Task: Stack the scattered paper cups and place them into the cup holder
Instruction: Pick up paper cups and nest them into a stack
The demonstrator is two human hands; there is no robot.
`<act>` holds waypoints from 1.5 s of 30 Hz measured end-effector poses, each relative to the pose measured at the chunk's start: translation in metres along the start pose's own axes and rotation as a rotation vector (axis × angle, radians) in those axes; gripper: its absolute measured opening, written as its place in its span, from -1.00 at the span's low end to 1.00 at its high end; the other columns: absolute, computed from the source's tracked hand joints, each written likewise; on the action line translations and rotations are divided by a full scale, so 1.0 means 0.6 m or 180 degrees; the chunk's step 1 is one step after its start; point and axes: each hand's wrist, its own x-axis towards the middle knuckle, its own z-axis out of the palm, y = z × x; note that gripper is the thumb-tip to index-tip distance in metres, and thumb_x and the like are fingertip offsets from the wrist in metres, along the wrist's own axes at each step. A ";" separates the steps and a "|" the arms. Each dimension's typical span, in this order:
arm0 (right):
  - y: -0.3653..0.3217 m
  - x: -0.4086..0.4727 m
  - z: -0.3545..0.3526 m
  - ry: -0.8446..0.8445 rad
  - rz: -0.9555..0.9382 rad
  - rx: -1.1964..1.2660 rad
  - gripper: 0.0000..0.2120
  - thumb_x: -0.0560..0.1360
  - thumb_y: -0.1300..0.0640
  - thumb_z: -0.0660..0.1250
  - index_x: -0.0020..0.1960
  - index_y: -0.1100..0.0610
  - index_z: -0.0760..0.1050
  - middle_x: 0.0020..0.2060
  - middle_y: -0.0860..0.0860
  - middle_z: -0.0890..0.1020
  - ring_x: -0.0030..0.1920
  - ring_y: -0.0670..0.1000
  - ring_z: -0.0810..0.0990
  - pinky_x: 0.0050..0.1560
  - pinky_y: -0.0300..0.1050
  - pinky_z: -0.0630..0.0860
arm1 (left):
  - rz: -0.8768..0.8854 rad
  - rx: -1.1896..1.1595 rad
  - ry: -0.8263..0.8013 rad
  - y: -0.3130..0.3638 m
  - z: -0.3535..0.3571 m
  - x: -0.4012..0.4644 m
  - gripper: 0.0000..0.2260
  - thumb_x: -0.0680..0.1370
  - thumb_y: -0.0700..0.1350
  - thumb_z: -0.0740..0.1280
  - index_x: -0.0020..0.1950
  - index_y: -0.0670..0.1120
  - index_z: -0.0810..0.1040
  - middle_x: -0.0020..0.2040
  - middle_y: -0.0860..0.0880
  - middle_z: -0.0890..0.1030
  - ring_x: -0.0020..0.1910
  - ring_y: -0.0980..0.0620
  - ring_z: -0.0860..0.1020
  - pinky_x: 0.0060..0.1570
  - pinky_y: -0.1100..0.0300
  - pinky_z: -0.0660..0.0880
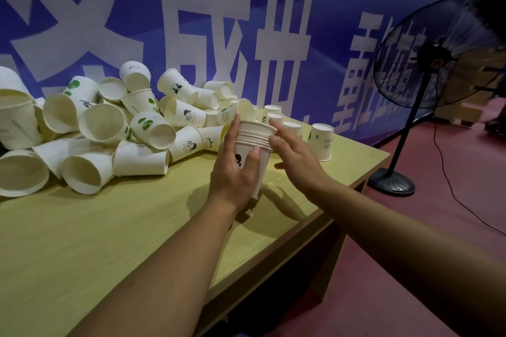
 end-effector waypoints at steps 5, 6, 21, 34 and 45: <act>0.004 -0.001 -0.012 -0.0309 -0.0066 -0.0266 -0.53 0.65 -0.10 0.17 0.54 -0.16 0.23 0.46 -0.08 0.37 0.29 -0.09 0.46 0.29 0.04 0.48 | -0.0043 -0.0026 -0.0012 0.003 -0.001 -0.002 -0.41 0.49 0.28 0.13 0.52 0.39 0.07 0.52 0.01 0.30 0.37 -0.03 0.41 0.25 -0.15 0.51; 0.008 0.003 -0.017 -0.0149 -0.0142 -0.0409 -0.57 0.65 -0.10 0.17 0.51 -0.14 0.30 0.44 -0.08 0.37 0.34 -0.06 0.42 0.33 0.08 0.45 | -0.0052 -0.0081 0.0008 0.004 -0.002 -0.002 -0.43 0.47 0.30 0.14 0.48 0.39 0.11 0.48 0.01 0.34 0.33 -0.03 0.44 0.22 -0.16 0.52; 0.103 0.087 -0.127 0.0810 0.1074 -0.2101 -0.48 0.55 -0.03 0.38 0.46 -0.02 0.33 0.55 0.06 0.17 0.53 0.19 0.10 0.48 0.21 0.16 | -0.0243 -0.0350 -0.0114 0.016 -0.002 -0.004 -0.48 0.50 0.18 0.20 0.46 0.23 0.23 0.13 0.13 0.50 -0.04 0.15 0.55 -0.26 0.31 0.46; 0.078 0.045 -0.137 0.0887 0.0139 -0.1676 -0.76 0.58 0.08 0.34 0.22 0.06 0.41 0.00 -0.02 0.55 0.01 0.02 0.57 -0.04 -0.11 0.55 | -0.0256 -0.0313 -0.0300 0.012 0.001 -0.006 -0.46 0.50 0.20 0.19 0.49 0.24 0.22 0.24 -0.01 0.50 0.01 0.12 0.54 -0.23 0.31 0.43; 0.097 0.059 -0.106 0.0666 0.0616 -0.2176 -0.69 0.56 -0.21 0.28 0.06 0.03 0.49 0.25 0.06 0.48 0.15 0.06 0.44 0.16 -0.05 0.48 | -0.0277 -0.0373 -0.0310 0.007 0.001 -0.005 -0.46 0.51 0.20 0.21 0.48 0.25 0.22 0.27 -0.02 0.50 0.06 0.02 0.56 -0.18 0.22 0.50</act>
